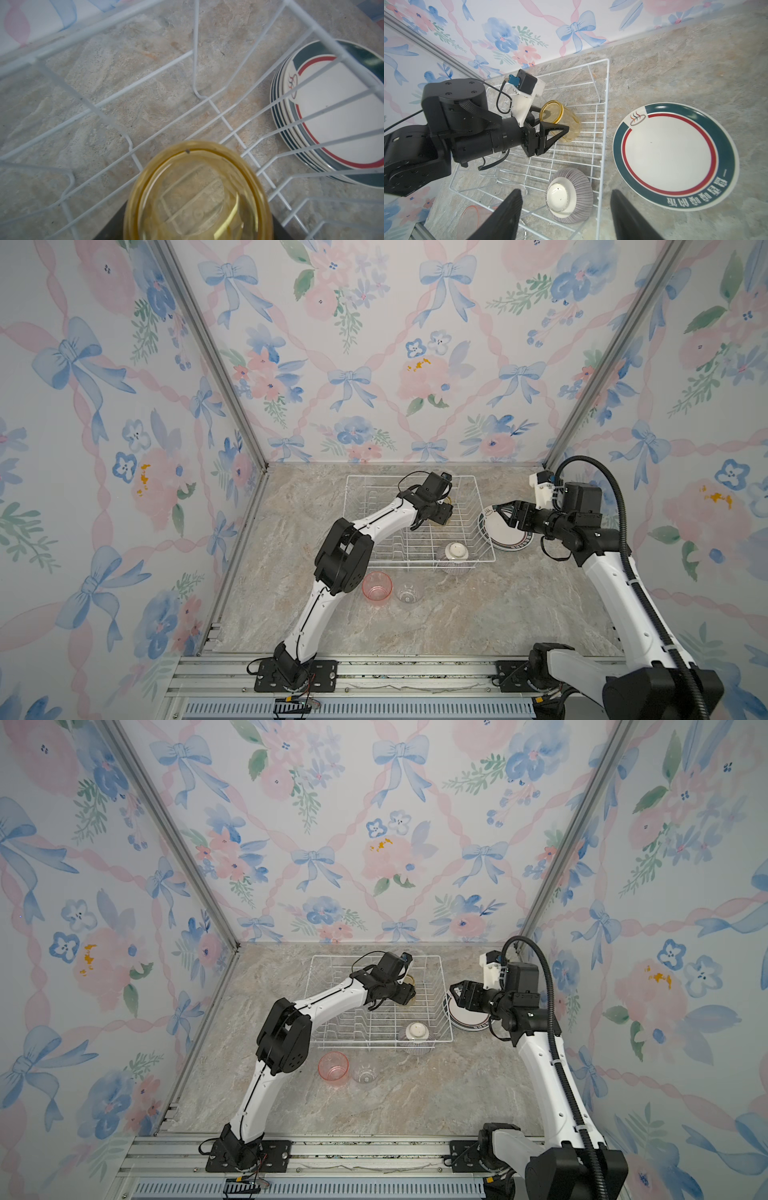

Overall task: Unload the mixed dishes from the dish rack
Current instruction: 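Lift the yellow glass with the left gripper while the right gripper reaches toward it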

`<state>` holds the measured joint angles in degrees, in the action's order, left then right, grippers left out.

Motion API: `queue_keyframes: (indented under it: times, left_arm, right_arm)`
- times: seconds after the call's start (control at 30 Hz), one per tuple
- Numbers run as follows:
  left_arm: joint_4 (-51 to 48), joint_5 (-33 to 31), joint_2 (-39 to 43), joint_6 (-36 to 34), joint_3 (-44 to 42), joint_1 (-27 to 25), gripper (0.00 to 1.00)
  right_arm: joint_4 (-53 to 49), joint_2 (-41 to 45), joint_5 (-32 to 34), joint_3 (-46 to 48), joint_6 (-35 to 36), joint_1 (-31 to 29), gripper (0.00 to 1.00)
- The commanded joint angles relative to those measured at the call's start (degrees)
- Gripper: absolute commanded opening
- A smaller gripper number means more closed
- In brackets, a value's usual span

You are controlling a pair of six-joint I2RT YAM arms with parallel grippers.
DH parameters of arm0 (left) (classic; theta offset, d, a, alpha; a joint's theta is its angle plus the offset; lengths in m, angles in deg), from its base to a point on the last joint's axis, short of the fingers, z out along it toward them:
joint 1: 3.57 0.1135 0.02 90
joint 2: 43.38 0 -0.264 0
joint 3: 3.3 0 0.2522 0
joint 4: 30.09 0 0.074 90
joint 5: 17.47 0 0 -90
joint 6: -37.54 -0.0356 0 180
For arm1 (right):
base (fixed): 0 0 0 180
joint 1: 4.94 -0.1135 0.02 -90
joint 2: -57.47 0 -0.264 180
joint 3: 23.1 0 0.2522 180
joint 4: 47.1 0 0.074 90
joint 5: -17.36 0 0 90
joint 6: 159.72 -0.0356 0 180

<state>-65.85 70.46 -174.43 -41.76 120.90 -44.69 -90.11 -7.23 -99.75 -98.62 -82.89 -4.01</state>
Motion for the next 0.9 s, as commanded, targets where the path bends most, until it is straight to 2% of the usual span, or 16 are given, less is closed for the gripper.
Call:
queue_keyframes:
  times: [0.0,0.27,0.5,0.6,0.87]
  left_arm:
    - [-1.4,3.6,4.5,0.5,-2.6,1.2,0.65]
    - [0.6,14.7,8.8,4.5,-6.5,4.8,0.65]
    - [5.2,22.0,12.7,7.7,-11.1,7.6,0.65]
    - [11.0,27.1,15.2,11.1,-14.9,9.3,0.65]
    - [37.0,40.9,20.0,26.6,-27.5,14.0,0.64]
  right_arm:
    - [1.7,0.3,-2.2,1.2,-1.3,-2.0,0.70]
    - [11.2,-3.7,-10.6,4.4,-8.5,-6.7,0.70]
    - [21.6,-7.4,-17.8,7.4,-15.5,-7.9,0.69]
    - [24.9,-8.6,-20.8,8.3,-17.6,-8.2,0.69]
    - [31.6,-11.0,-24.7,9.7,-21.1,-9.0,0.62]
